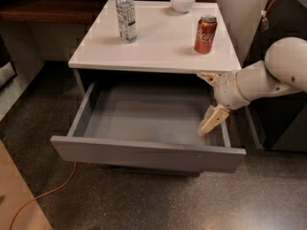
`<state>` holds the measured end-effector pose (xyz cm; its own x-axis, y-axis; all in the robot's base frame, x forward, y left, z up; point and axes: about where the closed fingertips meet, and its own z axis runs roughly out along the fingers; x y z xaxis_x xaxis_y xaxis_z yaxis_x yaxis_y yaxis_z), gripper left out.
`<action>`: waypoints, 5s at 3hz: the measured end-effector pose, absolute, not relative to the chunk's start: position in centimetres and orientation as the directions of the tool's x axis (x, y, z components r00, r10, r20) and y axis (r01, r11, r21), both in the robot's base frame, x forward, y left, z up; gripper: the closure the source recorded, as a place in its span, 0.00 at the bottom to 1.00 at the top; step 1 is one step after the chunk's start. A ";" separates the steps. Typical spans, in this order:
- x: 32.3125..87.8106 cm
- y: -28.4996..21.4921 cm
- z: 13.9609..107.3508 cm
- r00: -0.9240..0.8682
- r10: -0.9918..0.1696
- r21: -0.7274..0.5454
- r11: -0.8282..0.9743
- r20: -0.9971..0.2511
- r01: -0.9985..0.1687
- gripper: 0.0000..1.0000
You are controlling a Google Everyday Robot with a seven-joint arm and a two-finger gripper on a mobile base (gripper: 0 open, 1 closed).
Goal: Place coke can into top drawer
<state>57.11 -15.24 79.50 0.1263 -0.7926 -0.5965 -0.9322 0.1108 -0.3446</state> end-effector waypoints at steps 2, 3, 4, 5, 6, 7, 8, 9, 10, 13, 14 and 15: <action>61.1 -18.5 83.5 -0.114 -0.629 -0.192 0.397 -0.769 -0.897 0.00; 63.2 -19.5 85.4 -0.180 -0.579 -0.157 0.483 -0.796 -0.862 0.00; 65.7 -20.4 87.5 -0.227 -0.514 -0.133 0.571 -0.827 -0.810 0.00; 68.1 -21.2 89.0 -0.254 -0.459 -0.109 0.628 -0.851 -0.770 0.00; 71.7 -22.5 89.9 -0.270 -0.401 -0.086 0.680 -0.875 -0.728 0.00; 74.1 -23.4 90.2 -0.271 -0.365 -0.072 0.702 -0.891 -0.708 0.00; 76.7 -23.8 90.1 -0.269 -0.337 -0.059 0.714 -0.902 -0.698 0.00; 79.7 -24.4 90.2 -0.265 -0.320 -0.055 0.724 -0.910 -0.687 0.00; 81.1 -24.5 90.4 -0.258 -0.317 -0.058 0.725 -0.913 -0.686 0.00; 82.8 -21.3 89.9 -0.234 -0.354 -0.073 0.674 -0.906 -0.735 0.47; 81.3 -20.1 90.6 -0.191 -0.382 -0.104 0.632 -0.904 -0.768 0.78; 78.6 -18.6 90.7 -0.152 -0.399 -0.125 0.588 -0.904 -0.799 1.00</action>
Offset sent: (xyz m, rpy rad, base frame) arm 0.0608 -0.0543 0.0612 0.3259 0.1416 -0.3451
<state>78.56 -18.55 90.70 -0.1517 -0.3990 -0.9043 -0.7990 0.5881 -0.1255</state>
